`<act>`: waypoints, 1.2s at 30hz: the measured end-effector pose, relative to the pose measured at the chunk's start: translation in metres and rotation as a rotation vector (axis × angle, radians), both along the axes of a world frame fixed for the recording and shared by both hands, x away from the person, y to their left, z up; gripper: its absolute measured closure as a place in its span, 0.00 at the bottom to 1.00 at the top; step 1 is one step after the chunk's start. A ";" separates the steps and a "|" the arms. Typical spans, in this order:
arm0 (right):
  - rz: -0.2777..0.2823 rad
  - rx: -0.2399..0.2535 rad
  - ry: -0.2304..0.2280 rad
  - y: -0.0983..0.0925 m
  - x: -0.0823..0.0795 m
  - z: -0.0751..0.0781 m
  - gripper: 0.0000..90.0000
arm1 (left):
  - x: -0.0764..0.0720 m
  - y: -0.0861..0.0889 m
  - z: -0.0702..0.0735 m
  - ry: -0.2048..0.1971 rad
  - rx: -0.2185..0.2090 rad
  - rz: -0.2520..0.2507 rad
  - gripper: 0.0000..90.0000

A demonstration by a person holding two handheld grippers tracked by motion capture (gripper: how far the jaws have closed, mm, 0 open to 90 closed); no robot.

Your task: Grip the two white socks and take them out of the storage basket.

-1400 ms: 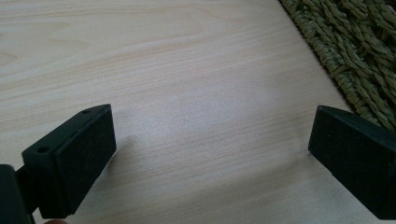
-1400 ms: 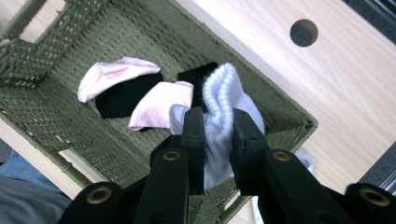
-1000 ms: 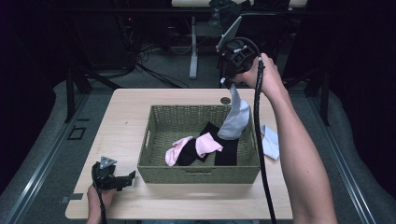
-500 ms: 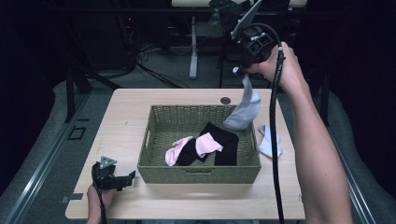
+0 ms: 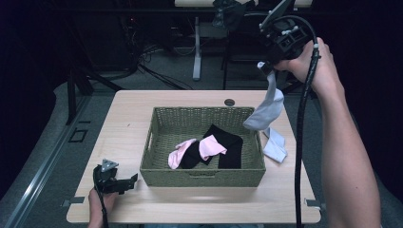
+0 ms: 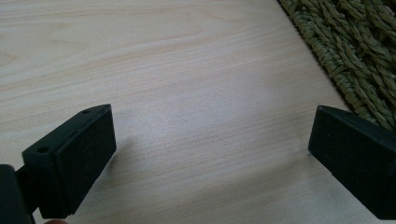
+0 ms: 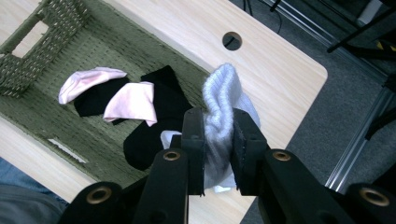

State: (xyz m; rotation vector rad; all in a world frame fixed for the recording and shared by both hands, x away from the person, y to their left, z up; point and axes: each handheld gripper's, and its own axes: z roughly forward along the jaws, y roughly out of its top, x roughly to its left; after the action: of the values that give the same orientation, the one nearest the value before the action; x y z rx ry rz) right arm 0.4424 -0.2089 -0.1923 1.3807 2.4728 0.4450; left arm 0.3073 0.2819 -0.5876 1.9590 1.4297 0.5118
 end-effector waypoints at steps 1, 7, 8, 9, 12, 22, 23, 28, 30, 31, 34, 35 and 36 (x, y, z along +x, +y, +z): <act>-0.006 0.004 -0.004 -0.004 -0.001 0.001 0.86 | 0.000 0.000 0.000 -0.001 -0.001 0.002 0.01; -0.056 0.013 -0.011 -0.032 -0.006 -0.006 0.86 | 0.000 0.000 0.000 -0.001 0.000 0.001 0.01; -0.056 0.013 -0.011 -0.032 -0.006 -0.006 0.86 | 0.000 0.000 0.000 -0.001 0.000 0.001 0.01; -0.065 0.020 -0.016 -0.039 -0.007 -0.009 0.86 | 0.000 0.000 0.000 -0.008 -0.001 0.005 0.01; -0.082 0.014 -0.013 -0.046 -0.008 -0.013 0.86 | 0.000 0.000 0.000 -0.007 0.000 0.006 0.01; -0.132 0.034 0.039 -0.076 -0.002 -0.064 0.86 | 0.000 0.000 0.000 -0.003 0.003 0.002 0.01; -0.137 0.038 0.047 -0.078 0.000 -0.072 0.86 | 0.000 0.000 0.001 -0.003 0.004 0.002 0.01; -0.152 0.047 0.073 -0.083 0.006 -0.118 0.86 | 0.000 0.000 0.000 -0.004 0.004 0.003 0.01; -0.162 0.053 0.082 -0.084 0.008 -0.137 0.86 | 0.000 0.000 0.000 -0.004 0.006 0.003 0.01; -0.166 0.063 0.092 -0.085 0.011 -0.157 0.86 | 0.000 0.000 0.000 -0.004 0.006 0.004 0.01; -0.177 0.057 0.102 -0.085 0.014 -0.181 0.86 | 0.000 0.000 0.001 -0.005 0.006 0.003 0.01; -0.179 0.058 0.117 -0.085 0.016 -0.200 0.86 | 0.000 0.000 0.001 -0.008 0.006 0.004 0.01; -0.183 0.055 0.120 -0.085 0.017 -0.210 0.86 | 0.000 0.000 0.001 -0.008 0.006 0.004 0.01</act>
State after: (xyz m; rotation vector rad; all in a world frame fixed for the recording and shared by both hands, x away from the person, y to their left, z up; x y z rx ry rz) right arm 0.4598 -0.2935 -0.4021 1.6844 2.4124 0.4027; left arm 0.3068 0.2824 -0.5871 1.9563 1.4293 0.5258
